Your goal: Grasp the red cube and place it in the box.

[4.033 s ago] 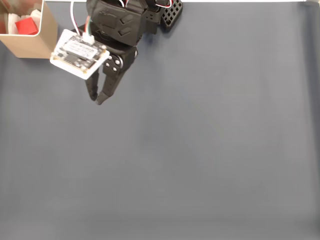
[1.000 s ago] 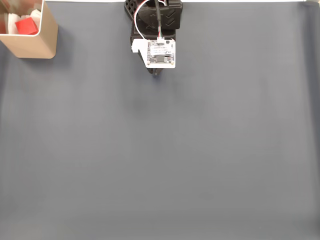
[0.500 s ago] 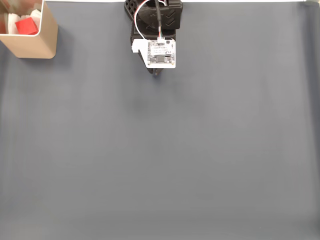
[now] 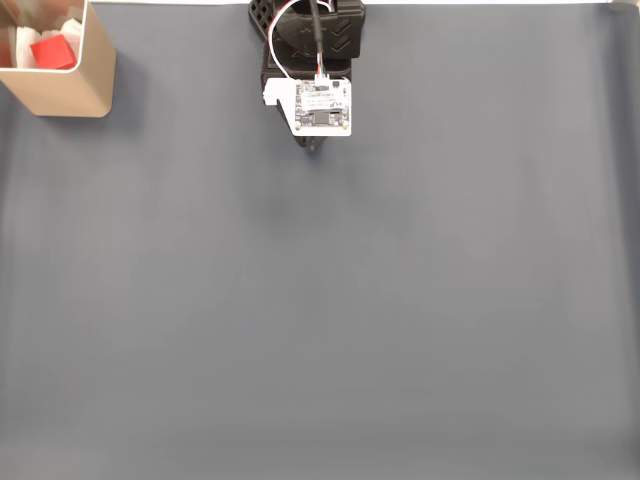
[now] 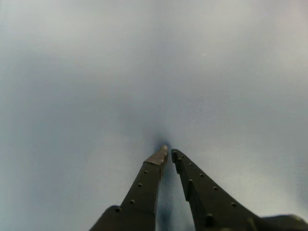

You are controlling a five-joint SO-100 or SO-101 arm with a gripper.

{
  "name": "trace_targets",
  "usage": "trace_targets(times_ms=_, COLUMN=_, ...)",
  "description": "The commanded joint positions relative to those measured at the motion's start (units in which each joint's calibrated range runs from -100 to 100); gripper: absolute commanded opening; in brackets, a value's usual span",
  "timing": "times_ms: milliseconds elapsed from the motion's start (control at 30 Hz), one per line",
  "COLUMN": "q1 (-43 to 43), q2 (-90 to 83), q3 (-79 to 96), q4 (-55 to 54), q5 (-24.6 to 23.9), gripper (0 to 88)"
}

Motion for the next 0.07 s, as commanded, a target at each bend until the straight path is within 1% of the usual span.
trace_targets(times_ms=0, q1=0.31, q2=0.0, q3=0.81, q4=1.2, q5=0.24, gripper=0.6)
trace_targets(times_ms=33, q1=0.31, q2=0.0, q3=0.81, q4=1.2, q5=0.24, gripper=0.6)
